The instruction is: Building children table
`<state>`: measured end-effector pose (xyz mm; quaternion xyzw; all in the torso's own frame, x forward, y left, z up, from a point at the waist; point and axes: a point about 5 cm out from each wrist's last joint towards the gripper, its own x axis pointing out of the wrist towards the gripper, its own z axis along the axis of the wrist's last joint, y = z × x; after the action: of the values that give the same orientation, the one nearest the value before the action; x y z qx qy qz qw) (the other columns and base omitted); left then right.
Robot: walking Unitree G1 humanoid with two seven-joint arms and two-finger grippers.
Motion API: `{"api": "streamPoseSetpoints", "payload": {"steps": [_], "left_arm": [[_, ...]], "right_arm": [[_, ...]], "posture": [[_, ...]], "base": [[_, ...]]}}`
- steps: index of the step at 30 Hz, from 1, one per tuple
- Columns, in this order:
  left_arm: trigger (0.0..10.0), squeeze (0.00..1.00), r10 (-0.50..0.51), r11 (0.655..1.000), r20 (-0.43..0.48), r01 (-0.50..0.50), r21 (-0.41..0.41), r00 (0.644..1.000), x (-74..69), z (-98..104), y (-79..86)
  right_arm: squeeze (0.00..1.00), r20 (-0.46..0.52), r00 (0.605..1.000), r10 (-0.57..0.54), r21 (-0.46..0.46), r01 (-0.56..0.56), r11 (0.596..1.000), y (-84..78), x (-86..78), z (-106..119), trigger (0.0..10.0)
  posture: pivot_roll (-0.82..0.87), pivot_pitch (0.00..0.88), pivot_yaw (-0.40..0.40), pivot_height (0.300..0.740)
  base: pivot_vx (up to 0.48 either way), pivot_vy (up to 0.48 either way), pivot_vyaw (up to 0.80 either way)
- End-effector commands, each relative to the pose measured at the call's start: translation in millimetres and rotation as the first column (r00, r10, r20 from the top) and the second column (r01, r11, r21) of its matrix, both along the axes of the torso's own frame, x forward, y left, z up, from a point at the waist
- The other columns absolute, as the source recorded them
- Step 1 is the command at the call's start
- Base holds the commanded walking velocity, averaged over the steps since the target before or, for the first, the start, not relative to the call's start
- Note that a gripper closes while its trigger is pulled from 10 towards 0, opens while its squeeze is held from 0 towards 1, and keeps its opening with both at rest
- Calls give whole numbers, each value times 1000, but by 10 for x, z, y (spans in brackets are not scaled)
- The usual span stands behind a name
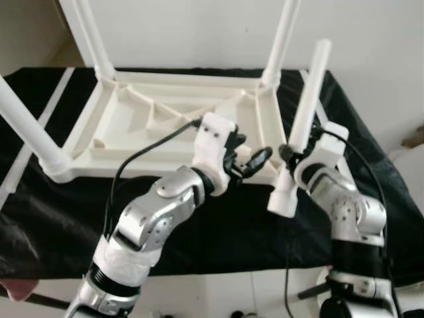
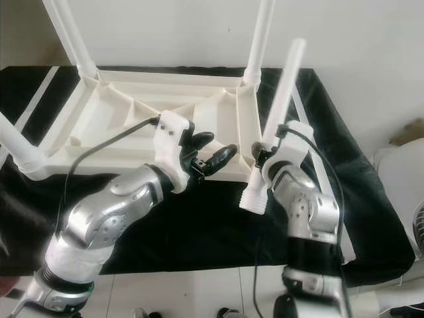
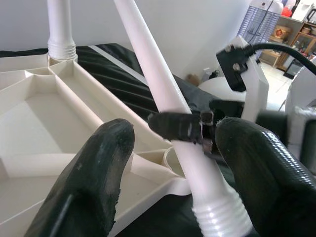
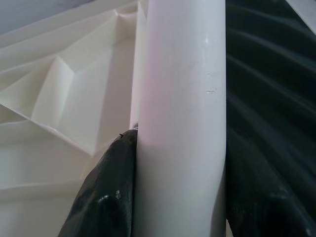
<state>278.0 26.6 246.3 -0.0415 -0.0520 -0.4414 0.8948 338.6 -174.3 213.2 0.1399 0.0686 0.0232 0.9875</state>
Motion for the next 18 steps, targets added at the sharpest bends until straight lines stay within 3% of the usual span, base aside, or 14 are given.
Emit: {"api": "streamPoseSetpoints", "payload": {"steps": [1, 2, 3, 4, 13, 18], "left_arm": [[10000, 0, -111, 994, 12, 111, 4, 994, -69, 20, -40], [10000, 0, -111, 994, 12, 111, 4, 994, -69, 20, -40], [10000, 0, -111, 994, 12, 111, 4, 994, -68, 20, -39], [10000, 0, -110, 994, 12, 110, 4, 994, -67, 22, -37], [10000, 0, -108, 994, 12, 108, -2, 994, -72, 29, -40], [10000, 0, -106, 994, 12, 106, -6, 994, -78, 32, -41]], "right_arm": [[0, -8, 999, 33, -25, -33, 999, -6, 36, -8, 2078], [0, -8, 999, 33, -25, -33, 999, -6, 36, -8, 2078], [0, -10, 999, 50, -36, -50, 998, 1, 48, 0, 5412], [0, -10, 998, 69, -52, -69, 996, 9, 60, 10, 10000], [0, -33, 977, 211, -153, -213, 965, 49, 125, 26, 10000], [0, -70, 966, 248, -147, -256, 955, 46, 122, -34, 10000]], "posture": [[-114, 170, 2, 740], [-114, 170, 2, 740], [-113, 169, 2, 740], [-113, 169, 2, 740], [-109, 168, -1, 740], [-106, 167, -6, 740]], "base": [[0, 0, 0], [0, 0, 0], [0, 0, 0], [0, 0, 0], [0, 0, 0], [0, 0, 0]]}}
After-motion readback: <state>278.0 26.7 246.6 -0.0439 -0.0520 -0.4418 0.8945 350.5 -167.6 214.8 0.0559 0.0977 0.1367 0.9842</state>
